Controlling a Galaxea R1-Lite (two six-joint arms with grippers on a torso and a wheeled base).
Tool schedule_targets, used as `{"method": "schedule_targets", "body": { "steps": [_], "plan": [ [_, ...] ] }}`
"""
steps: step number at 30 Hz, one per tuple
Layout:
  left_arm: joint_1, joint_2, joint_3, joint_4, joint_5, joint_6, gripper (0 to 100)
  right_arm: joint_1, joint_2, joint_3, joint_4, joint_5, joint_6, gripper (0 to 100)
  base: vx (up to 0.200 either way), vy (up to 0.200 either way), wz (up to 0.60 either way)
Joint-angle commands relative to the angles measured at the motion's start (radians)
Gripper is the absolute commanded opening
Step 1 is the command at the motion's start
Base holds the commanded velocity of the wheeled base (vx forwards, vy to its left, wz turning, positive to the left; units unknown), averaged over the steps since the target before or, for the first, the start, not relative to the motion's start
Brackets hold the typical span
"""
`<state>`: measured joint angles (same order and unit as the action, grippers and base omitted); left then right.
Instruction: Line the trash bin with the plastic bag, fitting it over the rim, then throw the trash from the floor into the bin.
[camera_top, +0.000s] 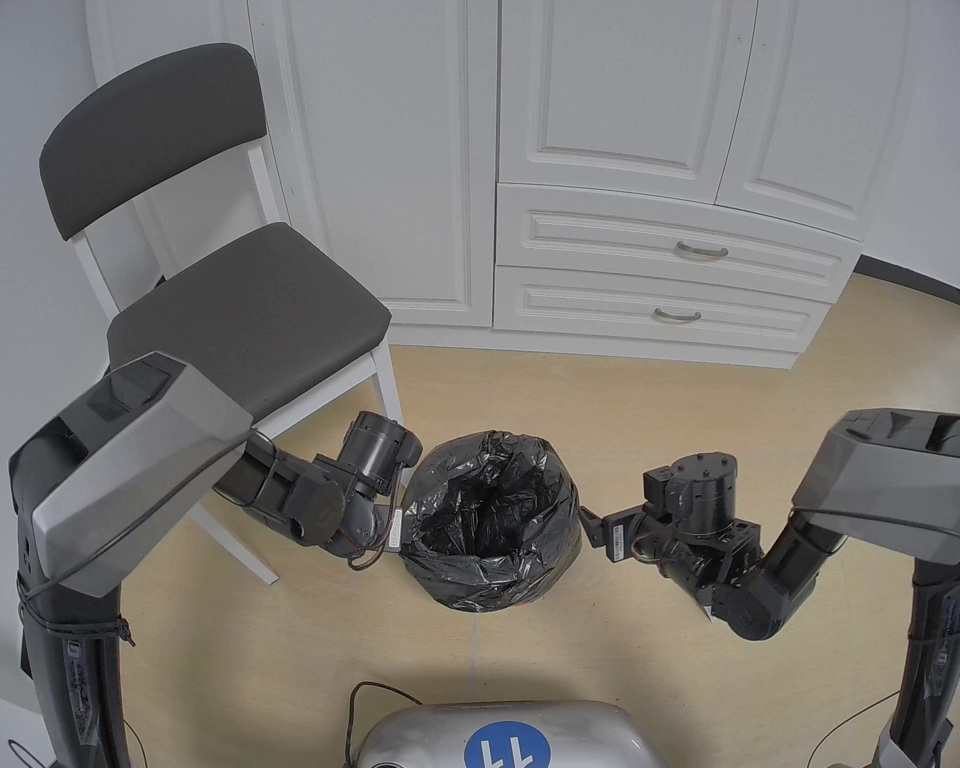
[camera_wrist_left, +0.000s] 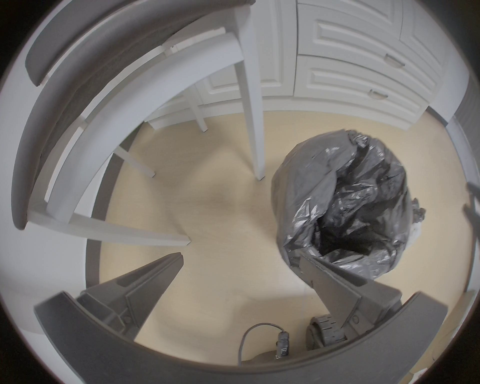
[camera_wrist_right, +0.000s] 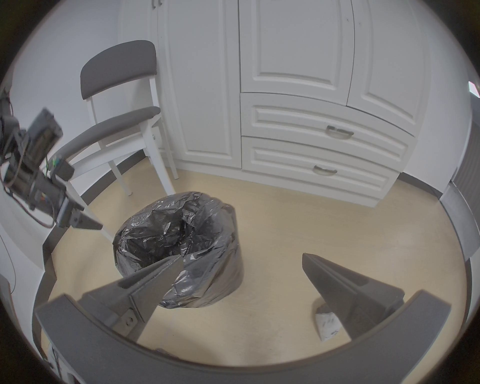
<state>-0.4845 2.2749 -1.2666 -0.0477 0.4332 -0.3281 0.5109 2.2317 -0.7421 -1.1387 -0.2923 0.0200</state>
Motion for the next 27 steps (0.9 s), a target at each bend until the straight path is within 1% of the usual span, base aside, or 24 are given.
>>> {"method": "schedule_targets", "body": {
  "steps": [1,2,5,6,8,10,11,16,18,21,23,24,27],
  "plan": [
    [0.014,-0.032,-0.059,-0.008,-0.056,0.027,100,0.048,0.143,-0.075,-0.029,-0.025,0.040,100,0.000,0.000,0.00],
    [0.015,0.014,-0.116,-0.008,-0.083,0.040,100,0.063,0.180,-0.115,-0.029,-0.027,0.075,100,0.000,0.000,0.00],
    [0.014,0.084,-0.198,-0.008,-0.088,0.060,100,0.078,0.209,-0.155,-0.030,-0.027,0.124,100,0.000,0.000,0.00],
    [0.014,0.091,-0.206,-0.006,-0.088,0.064,100,0.081,0.212,-0.161,-0.030,-0.027,0.130,100,0.000,0.000,0.00],
    [0.012,0.143,-0.257,-0.008,-0.091,0.095,100,0.101,0.233,-0.214,-0.030,-0.027,0.202,100,0.000,0.000,0.00],
    [0.012,0.149,-0.264,-0.008,-0.093,0.096,100,0.107,0.240,-0.226,-0.030,-0.028,0.218,100,0.000,0.000,0.00],
    [0.010,0.161,-0.275,-0.008,-0.097,0.098,100,0.117,0.253,-0.246,-0.030,-0.030,0.239,100,0.000,0.000,0.00],
    [0.004,0.173,-0.286,-0.009,-0.120,0.098,100,0.120,0.306,-0.292,-0.021,-0.034,0.244,100,0.000,0.000,0.00],
    [0.001,0.181,-0.289,-0.011,-0.120,0.100,100,0.117,0.333,-0.333,0.008,-0.088,0.236,100,0.000,0.000,0.00],
    [0.000,0.190,-0.300,-0.009,-0.120,0.101,100,0.115,0.352,-0.396,0.077,-0.146,0.235,100,0.000,0.000,0.00],
    [0.000,0.192,-0.303,-0.009,-0.119,0.101,100,0.115,0.353,-0.411,0.100,-0.157,0.236,100,0.000,0.000,0.00],
    [-0.002,0.195,-0.309,-0.009,-0.119,0.101,100,0.115,0.353,-0.434,0.143,-0.169,0.238,100,0.000,0.000,0.00],
    [-0.008,0.196,-0.309,-0.009,-0.120,0.101,100,0.117,0.353,-0.450,0.172,-0.186,0.238,100,0.000,0.000,0.00]
  ]
}}
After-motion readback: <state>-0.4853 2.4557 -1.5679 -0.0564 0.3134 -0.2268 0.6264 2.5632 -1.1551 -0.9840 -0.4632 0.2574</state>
